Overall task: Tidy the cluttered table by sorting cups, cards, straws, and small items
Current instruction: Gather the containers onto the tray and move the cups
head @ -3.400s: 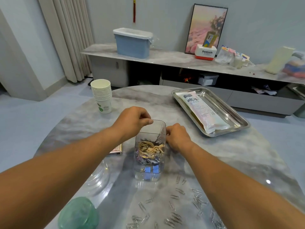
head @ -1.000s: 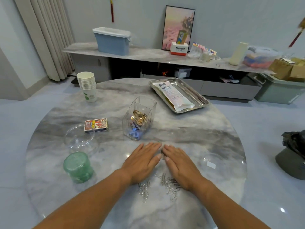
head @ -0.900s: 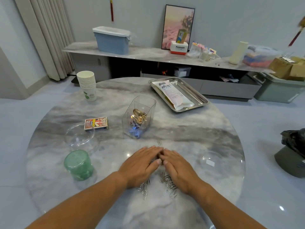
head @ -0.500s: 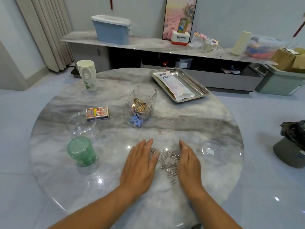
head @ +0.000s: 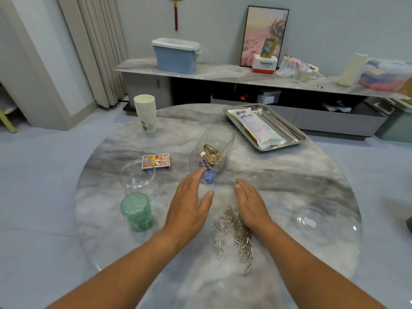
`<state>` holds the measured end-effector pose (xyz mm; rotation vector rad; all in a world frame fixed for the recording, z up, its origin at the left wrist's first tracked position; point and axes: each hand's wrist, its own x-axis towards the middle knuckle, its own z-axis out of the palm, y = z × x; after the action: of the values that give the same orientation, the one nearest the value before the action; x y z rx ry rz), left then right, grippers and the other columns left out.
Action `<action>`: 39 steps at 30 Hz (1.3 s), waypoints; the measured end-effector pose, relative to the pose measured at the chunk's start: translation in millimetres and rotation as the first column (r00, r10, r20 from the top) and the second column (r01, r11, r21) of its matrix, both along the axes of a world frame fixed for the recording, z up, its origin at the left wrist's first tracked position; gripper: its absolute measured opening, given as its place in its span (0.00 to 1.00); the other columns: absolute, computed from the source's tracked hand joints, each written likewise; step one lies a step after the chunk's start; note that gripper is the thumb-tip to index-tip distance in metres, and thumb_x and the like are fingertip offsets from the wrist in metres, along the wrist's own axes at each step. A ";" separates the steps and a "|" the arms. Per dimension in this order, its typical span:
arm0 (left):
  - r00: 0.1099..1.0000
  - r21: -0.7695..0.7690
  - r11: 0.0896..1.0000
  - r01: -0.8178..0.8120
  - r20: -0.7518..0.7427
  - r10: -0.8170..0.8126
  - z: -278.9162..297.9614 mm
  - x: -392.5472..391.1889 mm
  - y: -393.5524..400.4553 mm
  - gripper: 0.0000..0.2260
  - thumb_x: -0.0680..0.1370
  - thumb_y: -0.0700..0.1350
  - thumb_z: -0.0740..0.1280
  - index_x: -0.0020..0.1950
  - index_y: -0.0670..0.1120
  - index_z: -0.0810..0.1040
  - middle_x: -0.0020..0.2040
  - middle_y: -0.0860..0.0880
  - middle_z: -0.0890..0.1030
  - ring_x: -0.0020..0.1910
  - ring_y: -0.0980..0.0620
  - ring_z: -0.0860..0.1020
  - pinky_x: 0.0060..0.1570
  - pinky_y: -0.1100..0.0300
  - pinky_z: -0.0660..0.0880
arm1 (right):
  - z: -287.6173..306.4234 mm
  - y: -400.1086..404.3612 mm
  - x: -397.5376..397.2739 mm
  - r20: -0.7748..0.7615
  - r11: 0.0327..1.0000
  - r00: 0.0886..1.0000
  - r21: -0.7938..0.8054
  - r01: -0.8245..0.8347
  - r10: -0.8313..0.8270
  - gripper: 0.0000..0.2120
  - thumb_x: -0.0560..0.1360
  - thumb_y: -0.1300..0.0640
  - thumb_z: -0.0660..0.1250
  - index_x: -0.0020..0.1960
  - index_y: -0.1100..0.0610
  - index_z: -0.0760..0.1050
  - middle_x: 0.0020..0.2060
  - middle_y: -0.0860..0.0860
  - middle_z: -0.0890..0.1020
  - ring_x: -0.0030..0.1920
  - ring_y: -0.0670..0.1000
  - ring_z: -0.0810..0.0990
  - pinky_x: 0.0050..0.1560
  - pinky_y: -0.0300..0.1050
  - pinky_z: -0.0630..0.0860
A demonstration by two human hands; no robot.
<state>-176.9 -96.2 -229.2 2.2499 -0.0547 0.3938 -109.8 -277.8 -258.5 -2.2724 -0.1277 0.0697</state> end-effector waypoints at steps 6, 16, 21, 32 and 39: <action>0.996 0.762 0.645 -0.059 0.001 0.090 12.1 -4.9 53.9 0.34 0.74 0.55 0.74 0.77 0.51 0.66 0.79 0.41 0.62 0.80 0.40 0.56 0.78 0.44 0.44 | -7.3 -1.5 -22.1 0.034 0.932 0.936 -0.115 -0.344 0.350 0.18 0.86 0.52 0.55 0.71 0.48 0.77 0.70 0.39 0.74 0.72 0.34 0.66 0.77 0.38 0.57; 0.864 0.701 0.705 0.105 -0.415 0.285 25.8 -24.3 88.5 0.31 0.76 0.41 0.69 0.76 0.50 0.60 0.71 0.44 0.61 0.68 0.42 0.64 0.54 0.53 0.72 | -13.3 -8.1 -51.0 0.153 0.960 0.951 0.040 -0.277 0.268 0.14 0.84 0.54 0.61 0.64 0.48 0.82 0.61 0.35 0.80 0.65 0.33 0.74 0.64 0.26 0.66; 0.929 0.400 0.908 0.122 -0.367 0.037 18.3 11.8 70.9 0.39 0.72 0.39 0.75 0.78 0.51 0.60 0.74 0.46 0.61 0.72 0.43 0.63 0.67 0.48 0.69 | -16.2 -8.6 -53.1 0.122 0.962 0.957 0.040 -0.271 0.265 0.14 0.84 0.52 0.61 0.66 0.47 0.81 0.62 0.35 0.79 0.66 0.33 0.73 0.65 0.27 0.65; 0.958 0.575 0.798 -0.182 -0.081 0.277 1.9 26.0 146.3 0.62 0.58 0.76 0.73 0.81 0.58 0.42 0.82 0.46 0.43 0.81 0.46 0.39 0.78 0.43 0.38 | -15.4 -11.9 -47.0 0.086 0.936 0.933 -0.071 -0.345 0.350 0.16 0.84 0.45 0.61 0.70 0.43 0.76 0.68 0.32 0.74 0.70 0.32 0.67 0.71 0.33 0.63; 0.915 0.140 0.942 -0.307 -0.228 0.332 -14.3 18.9 159.0 0.45 0.67 0.67 0.75 0.78 0.54 0.61 0.75 0.44 0.64 0.74 0.44 0.65 0.69 0.47 0.67 | -13.0 -7.9 -50.3 0.004 0.842 0.873 -0.267 -0.469 0.488 0.24 0.82 0.36 0.54 0.77 0.38 0.66 0.77 0.36 0.63 0.78 0.37 0.55 0.79 0.42 0.48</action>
<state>-158.1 62.8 -243.5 2.3962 0.4405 0.2810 -160.1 -285.8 -271.5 -2.4505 -0.7701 0.2826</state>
